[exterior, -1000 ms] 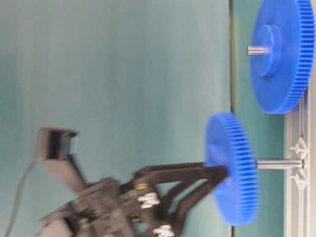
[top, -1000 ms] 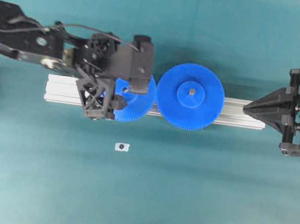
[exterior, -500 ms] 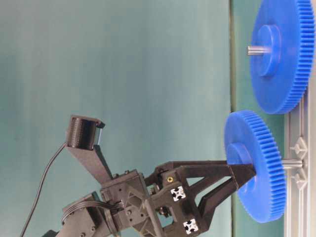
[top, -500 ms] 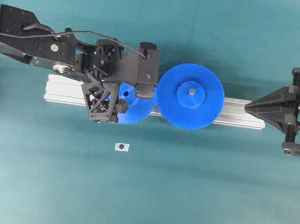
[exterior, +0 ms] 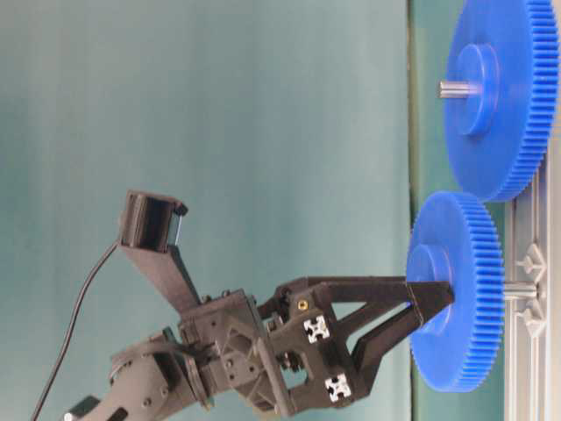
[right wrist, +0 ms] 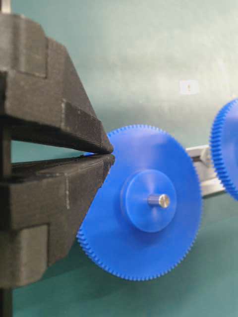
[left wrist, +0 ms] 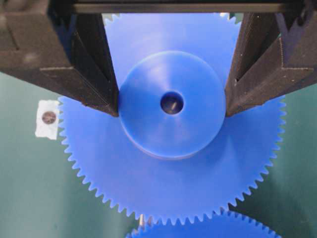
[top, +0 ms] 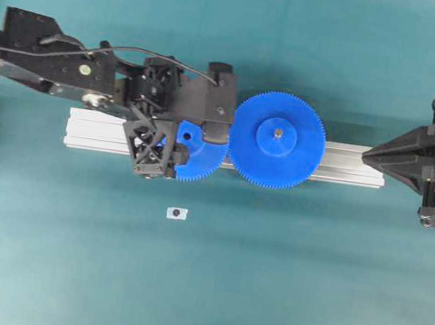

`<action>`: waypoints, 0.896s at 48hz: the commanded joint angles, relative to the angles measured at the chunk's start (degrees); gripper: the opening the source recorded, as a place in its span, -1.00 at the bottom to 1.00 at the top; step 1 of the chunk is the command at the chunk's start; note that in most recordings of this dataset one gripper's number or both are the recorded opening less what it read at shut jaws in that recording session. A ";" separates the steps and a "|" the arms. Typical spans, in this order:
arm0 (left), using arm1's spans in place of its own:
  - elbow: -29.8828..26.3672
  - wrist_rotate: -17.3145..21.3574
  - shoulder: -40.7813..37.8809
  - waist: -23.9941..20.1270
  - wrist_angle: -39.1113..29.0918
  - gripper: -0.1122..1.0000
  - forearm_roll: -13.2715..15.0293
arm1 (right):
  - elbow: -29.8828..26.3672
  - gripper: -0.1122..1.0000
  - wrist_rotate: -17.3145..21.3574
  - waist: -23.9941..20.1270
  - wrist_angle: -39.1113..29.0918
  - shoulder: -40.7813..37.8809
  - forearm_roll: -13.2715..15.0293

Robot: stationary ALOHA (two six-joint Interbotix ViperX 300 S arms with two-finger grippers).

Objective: Insert the small gear onto the shaft.
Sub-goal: 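Align the gear's bore with the shaft, meshing teeth with the large gear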

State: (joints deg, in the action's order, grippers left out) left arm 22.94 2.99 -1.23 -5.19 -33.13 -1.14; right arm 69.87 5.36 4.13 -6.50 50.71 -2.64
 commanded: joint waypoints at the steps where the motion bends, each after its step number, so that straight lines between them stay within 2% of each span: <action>1: -1.93 0.09 0.00 -0.18 0.35 0.49 -0.09 | -0.62 -0.44 0.44 0.09 0.26 -0.18 -0.09; 20: -1.58 0.09 -0.70 0.00 -3.52 0.50 -0.18 | -0.88 -0.44 0.44 0.18 0.26 -0.18 -0.18; 24: -1.58 1.05 -0.35 0.26 -2.81 0.49 -0.09 | -0.97 -0.44 0.53 0.18 0.26 -0.18 -0.18; 31: -1.49 3.34 0.00 0.26 -2.37 0.66 -0.18 | -1.41 -0.44 0.44 0.18 0.26 -0.18 -0.09; 43: -1.41 5.36 0.00 0.26 -0.79 0.66 -0.18 | -1.32 -0.44 0.44 0.18 0.18 -0.18 -0.09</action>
State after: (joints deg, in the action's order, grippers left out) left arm 21.97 8.00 -2.02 -5.01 -34.80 -1.14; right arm 69.79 5.36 4.13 -6.59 50.71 -2.72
